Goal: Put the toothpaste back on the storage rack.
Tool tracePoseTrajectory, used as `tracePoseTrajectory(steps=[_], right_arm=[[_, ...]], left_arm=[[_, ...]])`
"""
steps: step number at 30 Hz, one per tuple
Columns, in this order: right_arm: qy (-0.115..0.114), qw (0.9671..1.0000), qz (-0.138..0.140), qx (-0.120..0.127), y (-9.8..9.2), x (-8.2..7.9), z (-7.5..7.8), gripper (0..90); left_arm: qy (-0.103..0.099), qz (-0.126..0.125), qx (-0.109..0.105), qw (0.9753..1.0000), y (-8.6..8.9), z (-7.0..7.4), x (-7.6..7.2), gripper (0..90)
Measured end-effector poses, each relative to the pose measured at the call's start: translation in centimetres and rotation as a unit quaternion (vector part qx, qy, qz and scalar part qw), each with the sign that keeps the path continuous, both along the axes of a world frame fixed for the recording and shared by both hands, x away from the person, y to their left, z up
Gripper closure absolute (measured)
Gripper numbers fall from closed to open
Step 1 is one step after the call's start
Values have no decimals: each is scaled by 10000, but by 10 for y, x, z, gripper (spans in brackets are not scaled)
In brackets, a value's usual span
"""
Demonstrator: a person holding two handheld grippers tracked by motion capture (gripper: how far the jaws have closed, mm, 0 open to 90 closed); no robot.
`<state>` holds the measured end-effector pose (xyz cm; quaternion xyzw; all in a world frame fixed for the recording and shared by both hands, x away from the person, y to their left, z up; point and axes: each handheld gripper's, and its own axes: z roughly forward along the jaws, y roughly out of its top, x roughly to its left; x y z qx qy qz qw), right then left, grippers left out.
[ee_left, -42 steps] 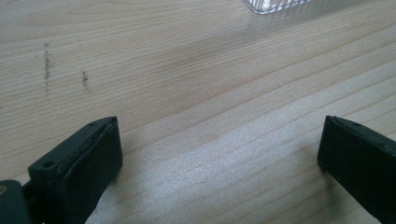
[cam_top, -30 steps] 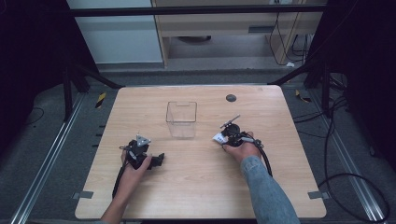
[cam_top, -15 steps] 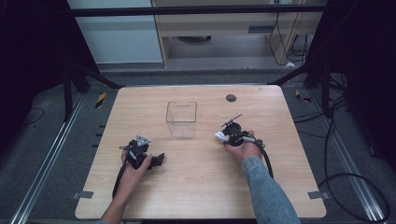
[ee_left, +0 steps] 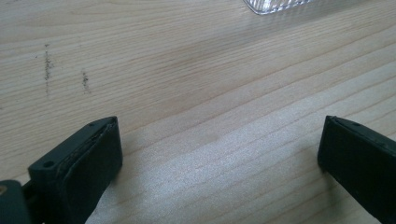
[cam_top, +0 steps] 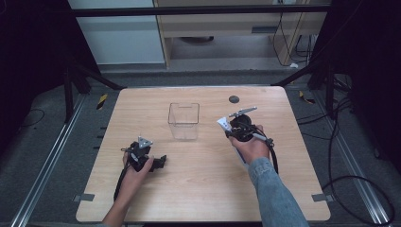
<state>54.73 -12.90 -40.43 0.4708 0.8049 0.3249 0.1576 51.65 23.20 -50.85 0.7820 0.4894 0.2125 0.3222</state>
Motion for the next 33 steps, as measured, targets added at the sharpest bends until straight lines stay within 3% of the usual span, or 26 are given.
tracePoseTrajectory(steps=[9, 14, 18, 26, 33], right_arm=[[-517, 9977, 60, 439, 15, -3, 31, 782], [-692, 9961, 120, 536, 26, -1, 46, 783], [-947, 9927, 185, 722, 39, 4, 63, 786], [-1193, 9876, 121, 1016, 52, 16, 85, 787], [-1299, 9853, 98, 1106, 61, 28, 94, 786]], left_arm=[[1, -2, 3, 10000, 0, 0, 0, 0], [-6, 6, -10, 10000, 0, 0, 0, 0], [-10, 0, -4, 10000, 0, 0, 0, 0], [-10, 0, -1, 10000, 0, 0, 0, 0], [-9, 2, -2, 10000, 0, 0, 0, 0]])
